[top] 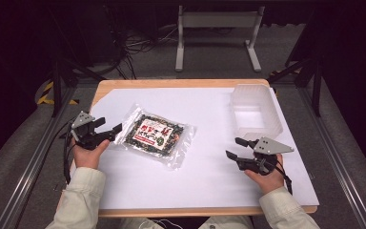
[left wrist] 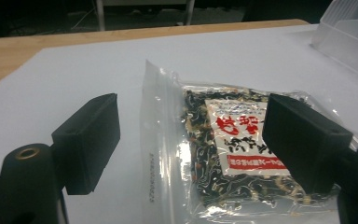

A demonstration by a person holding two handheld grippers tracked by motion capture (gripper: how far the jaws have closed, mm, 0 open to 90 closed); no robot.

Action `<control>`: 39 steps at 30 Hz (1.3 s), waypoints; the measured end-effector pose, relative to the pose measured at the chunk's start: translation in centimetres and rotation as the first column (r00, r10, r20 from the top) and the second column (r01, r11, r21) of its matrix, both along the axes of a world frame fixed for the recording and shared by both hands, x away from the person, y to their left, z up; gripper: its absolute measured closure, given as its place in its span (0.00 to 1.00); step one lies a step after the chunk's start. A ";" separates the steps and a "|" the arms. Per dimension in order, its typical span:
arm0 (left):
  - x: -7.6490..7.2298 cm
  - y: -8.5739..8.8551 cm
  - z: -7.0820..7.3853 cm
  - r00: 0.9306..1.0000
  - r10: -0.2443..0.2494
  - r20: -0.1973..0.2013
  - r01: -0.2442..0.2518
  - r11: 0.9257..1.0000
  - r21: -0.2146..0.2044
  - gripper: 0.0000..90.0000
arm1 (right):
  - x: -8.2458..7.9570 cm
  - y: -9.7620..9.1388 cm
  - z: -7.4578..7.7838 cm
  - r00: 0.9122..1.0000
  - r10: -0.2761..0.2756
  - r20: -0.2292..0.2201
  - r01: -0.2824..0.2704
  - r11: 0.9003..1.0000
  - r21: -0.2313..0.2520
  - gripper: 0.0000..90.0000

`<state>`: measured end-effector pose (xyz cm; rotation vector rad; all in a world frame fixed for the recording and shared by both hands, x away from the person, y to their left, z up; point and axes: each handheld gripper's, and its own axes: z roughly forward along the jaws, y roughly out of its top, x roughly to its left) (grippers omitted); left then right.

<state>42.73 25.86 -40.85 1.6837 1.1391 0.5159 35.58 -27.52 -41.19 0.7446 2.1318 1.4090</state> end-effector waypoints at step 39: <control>2.0 -0.2 -4.9 0.961 -0.044 -0.273 0.037 0.999 -0.030 0.39 | -0.1 0.1 -0.3 1.000 0.011 -0.005 -0.011 1.000 -0.029 0.44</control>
